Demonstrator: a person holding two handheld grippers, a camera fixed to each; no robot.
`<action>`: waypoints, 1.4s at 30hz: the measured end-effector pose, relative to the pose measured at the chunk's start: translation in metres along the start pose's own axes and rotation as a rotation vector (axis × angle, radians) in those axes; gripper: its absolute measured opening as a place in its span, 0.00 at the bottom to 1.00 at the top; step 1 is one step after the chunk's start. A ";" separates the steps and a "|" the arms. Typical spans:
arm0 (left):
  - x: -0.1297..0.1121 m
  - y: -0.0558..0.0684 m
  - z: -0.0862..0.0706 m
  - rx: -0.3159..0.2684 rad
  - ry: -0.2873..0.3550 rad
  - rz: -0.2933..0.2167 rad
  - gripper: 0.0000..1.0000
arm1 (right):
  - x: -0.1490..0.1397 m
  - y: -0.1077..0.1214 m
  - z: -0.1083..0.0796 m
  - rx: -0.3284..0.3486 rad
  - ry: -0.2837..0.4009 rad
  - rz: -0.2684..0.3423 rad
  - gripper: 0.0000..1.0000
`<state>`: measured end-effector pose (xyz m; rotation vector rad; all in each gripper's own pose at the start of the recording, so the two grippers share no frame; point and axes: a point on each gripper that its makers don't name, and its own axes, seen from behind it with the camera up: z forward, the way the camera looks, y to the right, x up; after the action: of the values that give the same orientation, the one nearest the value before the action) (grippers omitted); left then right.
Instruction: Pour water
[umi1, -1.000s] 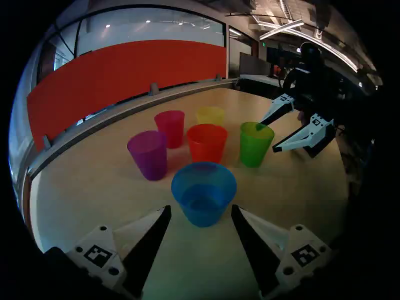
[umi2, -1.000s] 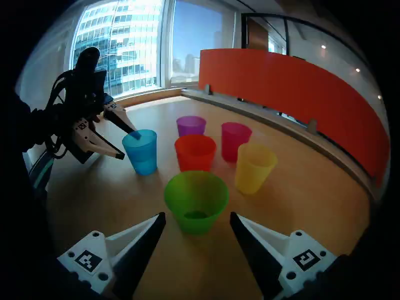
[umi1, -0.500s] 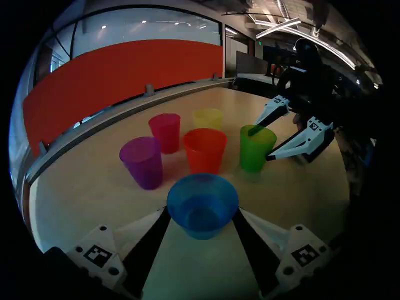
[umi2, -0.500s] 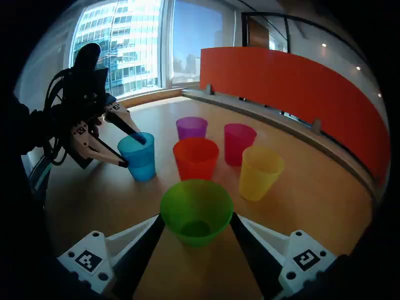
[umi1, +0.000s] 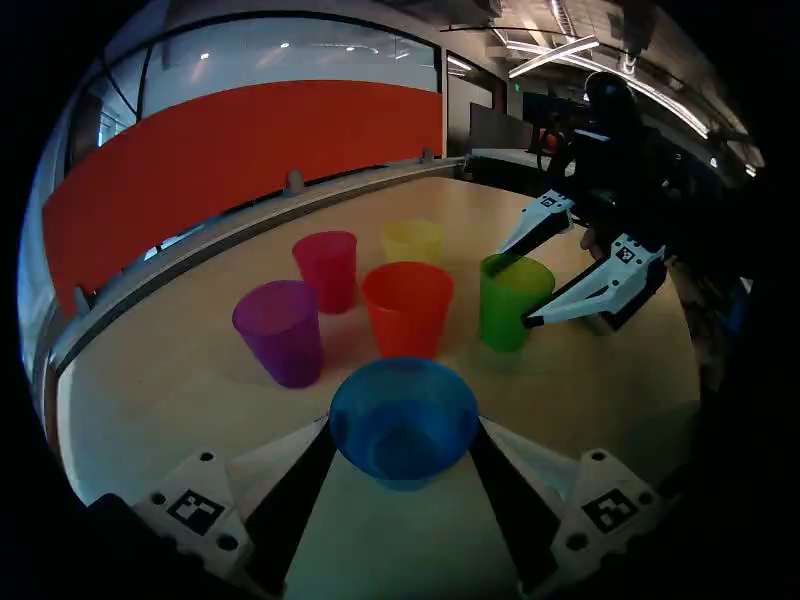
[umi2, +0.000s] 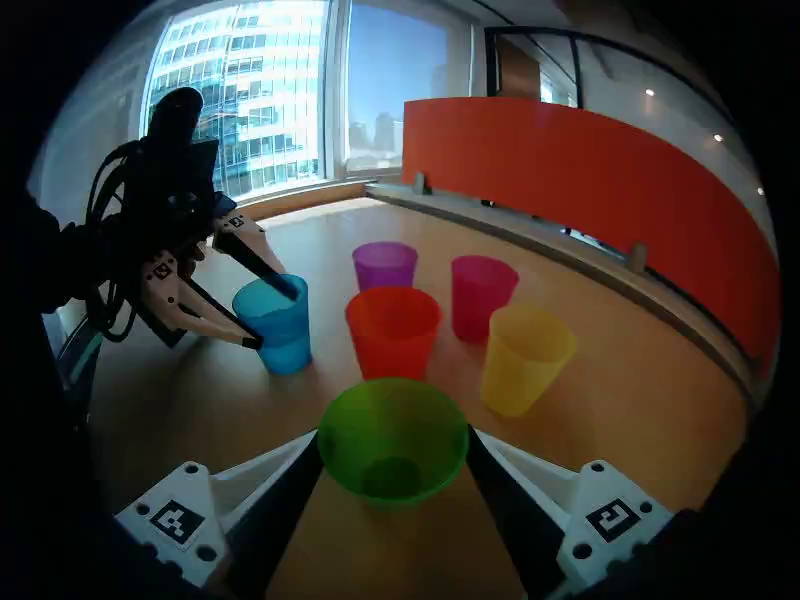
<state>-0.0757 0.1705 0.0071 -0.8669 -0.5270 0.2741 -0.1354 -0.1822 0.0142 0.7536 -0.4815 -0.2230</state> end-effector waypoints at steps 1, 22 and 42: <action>0.000 0.000 0.000 0.000 0.000 0.000 0.88 | 0.000 0.000 0.000 0.000 0.000 0.001 0.99; 0.001 0.005 -0.005 -0.004 0.003 0.006 0.86 | 0.008 -0.002 -0.004 0.011 0.022 0.003 0.91; 0.069 -0.001 -0.048 0.056 0.154 -0.016 0.86 | 0.061 -0.003 -0.044 -0.018 0.133 -0.020 0.91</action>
<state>0.0083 0.1687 0.0056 -0.8219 -0.3807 0.2050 -0.0603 -0.1796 0.0052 0.7508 -0.3456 -0.1940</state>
